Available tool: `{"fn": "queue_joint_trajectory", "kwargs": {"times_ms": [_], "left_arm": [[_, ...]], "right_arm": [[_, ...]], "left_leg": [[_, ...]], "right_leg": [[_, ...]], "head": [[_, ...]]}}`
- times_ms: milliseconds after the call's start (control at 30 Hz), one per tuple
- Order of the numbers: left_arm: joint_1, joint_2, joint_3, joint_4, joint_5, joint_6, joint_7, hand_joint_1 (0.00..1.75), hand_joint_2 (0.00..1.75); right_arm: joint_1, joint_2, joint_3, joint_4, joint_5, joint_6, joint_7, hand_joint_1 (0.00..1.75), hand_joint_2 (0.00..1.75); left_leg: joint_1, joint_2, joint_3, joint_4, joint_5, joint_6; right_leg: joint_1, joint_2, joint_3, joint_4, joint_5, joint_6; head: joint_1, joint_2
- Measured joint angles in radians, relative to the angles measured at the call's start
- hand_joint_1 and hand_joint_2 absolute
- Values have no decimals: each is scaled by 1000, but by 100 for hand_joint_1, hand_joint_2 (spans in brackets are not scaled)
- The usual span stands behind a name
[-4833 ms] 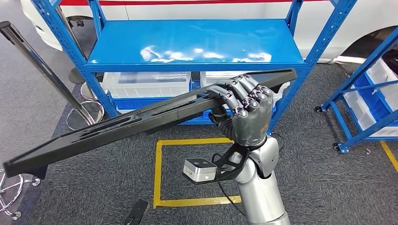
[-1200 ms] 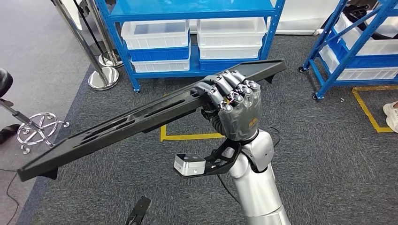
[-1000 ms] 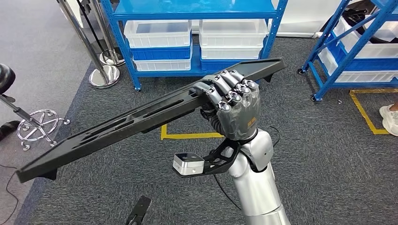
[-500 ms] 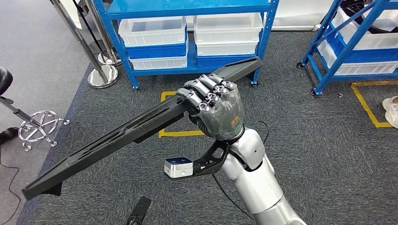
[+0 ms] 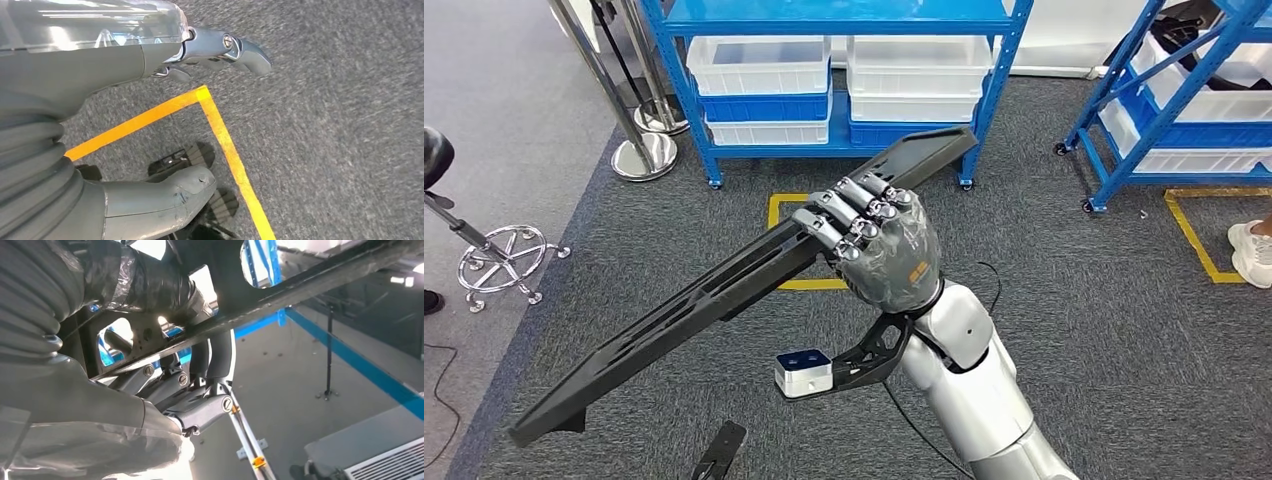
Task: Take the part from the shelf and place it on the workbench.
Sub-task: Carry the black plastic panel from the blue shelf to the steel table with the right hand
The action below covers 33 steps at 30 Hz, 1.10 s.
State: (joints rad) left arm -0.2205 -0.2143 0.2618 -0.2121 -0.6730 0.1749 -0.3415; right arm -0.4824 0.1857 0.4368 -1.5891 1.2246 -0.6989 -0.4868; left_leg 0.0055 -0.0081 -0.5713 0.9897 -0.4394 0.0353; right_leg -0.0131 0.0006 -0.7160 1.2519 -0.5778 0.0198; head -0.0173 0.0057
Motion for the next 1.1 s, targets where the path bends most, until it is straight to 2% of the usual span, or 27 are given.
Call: {"fn": "queue_joint_trajectory", "kwargs": {"times_ms": [33, 67, 100, 133, 167, 200, 267, 333, 400, 467, 500, 533, 567, 600, 633, 700, 733, 767, 833, 867, 900, 967, 1000, 1033, 1067, 1100], "left_arm": [[3, 0, 0, 0, -2, -1, 2, 0, 175], [6, 0, 0, 0, -4, -1, 3, 0, 175], [7, 1, 0, 0, -5, 0, 3, 0, 175], [7, 1, 0, 0, -6, 0, 2, 0, 175], [6, 1, 1, 0, -5, 2, -1, 0, 175], [5, 1, 2, 0, -2, 3, -5, 0, 175], [2, 1, 7, 0, 8, 4, -20, 0, 175], [2, 1, 14, 0, 15, 0, -34, 0, 175], [1, 2, 17, 0, 18, -4, -43, 0, 175], [-1, 2, 20, 0, 21, -3, -46, 0, 175], [-1, 2, 22, 0, 22, -3, -46, 0, 175], [1, 3, 24, 0, 22, -1, -45, 0, 175], [3, 3, 26, 0, 22, 1, -44, 0, 175], [6, 4, 28, 0, 23, 2, -42, 0, 175], [7, 5, 30, 0, 23, 4, -40, 0, 175], [8, 7, 33, 0, 22, 6, -37, 0, 175], [9, 7, 33, 0, 22, 7, -36, 0, 175], [10, 7, 34, 0, 22, 7, -35, 0, 175], [14, 8, 36, 0, 21, 8, -33, 0, 175], [17, 8, 37, 0, 21, 8, -33, 0, 175], [18, 8, 37, 0, 21, 8, -33, 0, 175], [18, 8, 38, 0, 21, 8, -33, 0, 175], [18, 8, 39, 0, 21, 9, -32, 0, 175], [19, 8, 39, 0, 21, 8, -32, 0, 175], [21, 8, 40, 0, 21, 8, -32, 0, 175], [22, 8, 40, 0, 21, 7, -32, 0, 175]], "right_arm": [[7, -3, 0, -1, 0, 0, -4, 175, 175], [14, -6, 0, -1, 1, 0, -7, 175, 175], [18, -9, 0, -2, 0, 0, -11, 175, 175], [20, -11, 0, -2, -1, 0, -14, 175, 175], [19, -12, 0, -3, -2, 0, -16, 175, 175], [18, -12, 0, -3, -5, 0, -17, 175, 175], [17, -13, 0, -3, -8, 0, -17, 175, 175], [11, -14, 0, -1, -14, 0, -14, 175, 175], [2, -13, 0, 0, -24, 0, -12, 175, 175], [-5, -12, 1, 2, -30, 0, -8, 175, 175], [-7, -12, 1, 4, -31, 0, -7, 175, 175], [-7, -12, 1, 7, -32, 0, -5, 175, 175], [-8, -12, 2, 10, -32, 0, -3, 175, 175], [-10, -12, 2, 13, -32, 0, -2, 175, 175], [-14, -12, 3, 15, -32, 0, 0, 175, 175], [-23, -12, 3, 17, -33, 0, 6, 175, 175], [-27, -12, 3, 18, -33, 0, 8, 175, 175], [-30, -12, 3, 19, -33, 0, 9, 175, 175], [-33, -13, 3, 20, -33, 0, 10, 175, 175], [-34, -13, 3, 21, -33, 0, 10, 175, 175], [-36, -13, 3, 21, -34, 0, 10, 175, 175], [-38, -15, 3, 23, -34, 0, 11, 175, 175], [-38, -16, 3, 25, -35, 0, 12, 175, 175], [-37, -18, 3, 28, -35, 0, 13, 175, 175], [-36, -20, 3, 30, -35, 0, 14, 175, 175], [-36, -21, 3, 32, -35, 0, 16, 175, 175]], "left_leg": [[0, -5, -3, 3, 0, 0], [0, -12, -5, 6, 0, 0], [0, -21, -8, 11, -1, -2], [0, -30, -11, 18, -3, -4], [-1, -39, -16, 26, -6, -8], [-2, -47, -21, 34, -8, -12], [-1, -61, -32, 42, -8, -22], [2, -72, -38, 42, -6, -32], [2, -53, -58, 82, -32, -43], [4, -18, -109, 191, -90, -54], [7, -9, -137, 254, -116, -59], [9, -3, -157, 296, -128, -62], [10, 0, -161, 307, -123, -64], [11, 4, -147, 279, -102, -64], [11, 14, -115, 219, -68, -62], [5, 53, -48, 86, -19, -55], [0, 66, -30, 48, -10, -49], [-4, 70, -26, 34, -10, -44], [-3, 48, -28, 27, -4, -29], [-1, 37, -26, 22, 1, -21], [2, 27, -24, 16, 6, -14], [3, 7, -23, 11, 11, -4], [2, -4, -24, 12, 11, -2], [1, -17, -24, 14, 11, -1], [0, -31, -25, 16, 11, -1], [-1, -45, -25, 19, 10, -1]], "right_leg": [[-1, 0, -17, 38, -9, 3], [-2, 0, -18, 43, 0, 5], [-3, 2, 0, 10, 26, 6], [-6, 10, 33, -50, 60, 5], [-8, 28, 65, -111, 82, 3], [-10, 43, 89, -159, 96, -1], [-9, 57, 103, -189, 95, -9], [-9, 38, 103, -193, 100, -19], [-13, 17, 106, -202, 105, -31], [-14, -5, 107, -205, 106, -37], [-13, -17, 107, -205, 106, -38], [-12, -28, 106, -205, 106, -39], [-12, -39, 106, -204, 105, -39], [-12, -50, 107, -204, 104, -38], [-12, -60, 108, -204, 103, -37], [-8, -78, 110, -204, 101, -31], [-5, -85, 111, -205, 101, -27], [-2, -94, 112, -206, 101, -22], [0, -110, 116, -210, 100, -11], [0, -104, 116, -205, 93, -6], [-1, -87, 109, -186, 77, -3], [-3, -33, 65, -85, 19, -2], [-3, -16, 32, -16, -11, -3], [-2, -7, 3, 39, -27, -3], [-1, -3, -12, 63, -24, -4], [-1, -1, -7, 46, 0, -6]], "head": [[0, 0], [0, 0], [0, 0], [0, 0], [0, 0], [0, 0], [0, 0], [0, 0], [-2, 0], [-4, 0], [-4, 0], [-4, 0], [-4, 0], [-4, 0], [-4, 0], [-4, 0], [-4, 0], [-3, 0], [-3, 0], [-3, 0], [-3, 0], [-2, 0], [-2, 0], [-2, 0], [-2, 0], [-2, 0]]}}
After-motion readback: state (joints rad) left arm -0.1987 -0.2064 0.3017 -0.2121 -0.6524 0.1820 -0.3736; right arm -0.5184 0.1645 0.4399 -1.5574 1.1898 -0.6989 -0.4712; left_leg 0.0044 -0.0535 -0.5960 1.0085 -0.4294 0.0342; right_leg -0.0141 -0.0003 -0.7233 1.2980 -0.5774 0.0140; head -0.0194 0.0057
